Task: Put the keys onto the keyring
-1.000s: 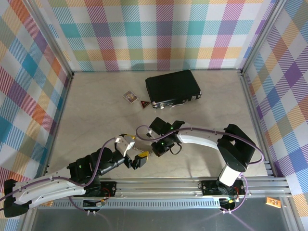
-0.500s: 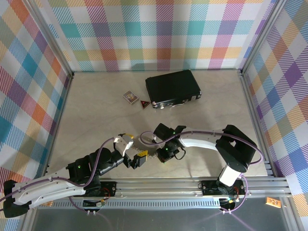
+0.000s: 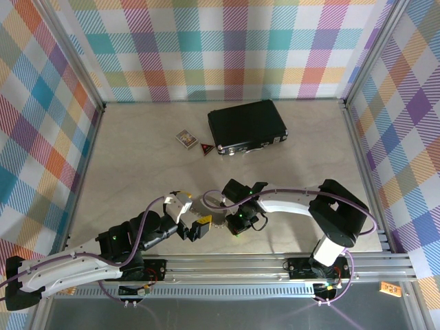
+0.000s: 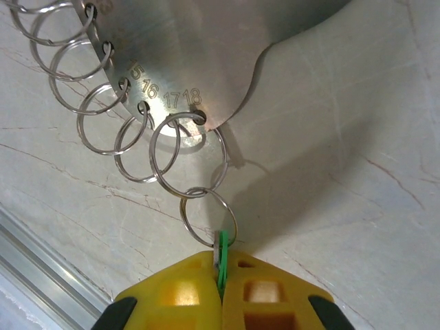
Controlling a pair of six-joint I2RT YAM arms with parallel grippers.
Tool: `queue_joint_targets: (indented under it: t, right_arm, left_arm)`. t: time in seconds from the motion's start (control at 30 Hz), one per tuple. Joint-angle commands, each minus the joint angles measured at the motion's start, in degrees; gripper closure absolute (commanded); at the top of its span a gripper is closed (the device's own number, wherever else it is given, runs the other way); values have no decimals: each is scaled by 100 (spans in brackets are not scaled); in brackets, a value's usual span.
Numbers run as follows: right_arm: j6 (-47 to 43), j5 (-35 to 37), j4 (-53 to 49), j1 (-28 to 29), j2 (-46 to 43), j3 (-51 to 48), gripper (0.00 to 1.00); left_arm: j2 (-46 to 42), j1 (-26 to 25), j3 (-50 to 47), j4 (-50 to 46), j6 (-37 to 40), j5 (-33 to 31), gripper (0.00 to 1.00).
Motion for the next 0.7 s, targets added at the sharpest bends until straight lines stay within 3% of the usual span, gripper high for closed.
queue_joint_targets:
  t: [0.0, 0.47, 0.67]
  right_arm:
    - [90, -104, -3, 50, -142, -77, 95]
    - [197, 340, -173, 47, -938, -223, 72]
    - [137, 746, -160, 50, -1638, -336, 55]
  left_arm:
    - [-99, -4, 114, 74, -11, -90, 0]
    - [-278, -3, 197, -334, -236, -239, 0]
    - [-380, -3, 276, -811, -489, -1054, 0]
